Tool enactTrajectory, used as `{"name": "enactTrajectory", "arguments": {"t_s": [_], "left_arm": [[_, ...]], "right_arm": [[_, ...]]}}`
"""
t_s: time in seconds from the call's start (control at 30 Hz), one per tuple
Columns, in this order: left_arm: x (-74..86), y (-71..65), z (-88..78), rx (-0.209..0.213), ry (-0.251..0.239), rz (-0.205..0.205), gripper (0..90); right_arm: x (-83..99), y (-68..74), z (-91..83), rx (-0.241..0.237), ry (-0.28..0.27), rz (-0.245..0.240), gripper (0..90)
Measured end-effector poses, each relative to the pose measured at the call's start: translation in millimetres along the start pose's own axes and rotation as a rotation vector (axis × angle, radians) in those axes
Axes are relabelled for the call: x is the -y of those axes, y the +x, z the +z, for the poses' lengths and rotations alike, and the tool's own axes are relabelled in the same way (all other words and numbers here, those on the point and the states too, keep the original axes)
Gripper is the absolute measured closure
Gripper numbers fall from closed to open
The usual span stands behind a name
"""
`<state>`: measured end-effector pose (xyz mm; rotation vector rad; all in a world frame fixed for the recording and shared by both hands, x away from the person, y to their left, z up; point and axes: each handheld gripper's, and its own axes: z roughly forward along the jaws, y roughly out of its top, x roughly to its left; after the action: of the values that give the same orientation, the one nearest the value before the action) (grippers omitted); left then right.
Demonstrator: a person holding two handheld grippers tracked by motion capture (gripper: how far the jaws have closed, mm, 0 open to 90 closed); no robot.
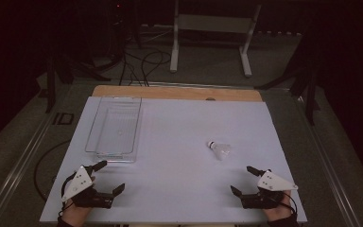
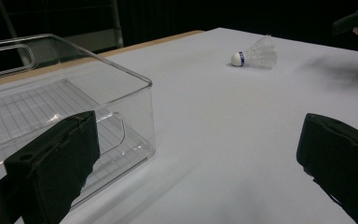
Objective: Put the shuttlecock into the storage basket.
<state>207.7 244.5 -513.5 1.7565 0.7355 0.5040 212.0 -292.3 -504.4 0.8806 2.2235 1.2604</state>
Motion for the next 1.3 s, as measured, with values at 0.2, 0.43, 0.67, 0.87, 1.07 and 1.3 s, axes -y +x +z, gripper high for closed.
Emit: {"name": "enactTrajectory", "arguments": {"t_s": [0.2, 0.43, 0.67, 0.87, 1.07, 1.3], "left_arm": [[-0.1, 0.0, 0.5, 0.002, 0.000, -0.003, 0.0], [0.3, 0.3, 0.7, 0.005, 0.005, -0.008, 0.0], [0.0, -0.4, 0.8, 0.009, 0.009, -0.004, 0.0], [0.1, -0.4, 1.1, 0.009, 0.013, -0.003, 0.0], [0.0, -0.6, 1.2, 0.008, 0.013, -0.003, 0.0], [-0.1, -0.4, 1.2, 0.008, 0.013, -0.005, 0.0]], "right_arm": [[-0.9, -0.3, 0.0, -0.018, 0.045, 0.014, 9.5], [-3.8, 2.4, -1.4, -0.011, 0.048, -0.005, 8.7], [-8.9, 9.1, -3.1, -0.005, 0.053, -0.037, 8.7], [-11.6, 11.4, -4.4, 0.005, 0.053, -0.042, 8.7], [-15.0, 11.0, -7.8, 0.020, 0.048, -0.020, 8.7], [-20.7, 9.1, -14.6, 0.055, 0.059, -0.003, 8.7]]}}
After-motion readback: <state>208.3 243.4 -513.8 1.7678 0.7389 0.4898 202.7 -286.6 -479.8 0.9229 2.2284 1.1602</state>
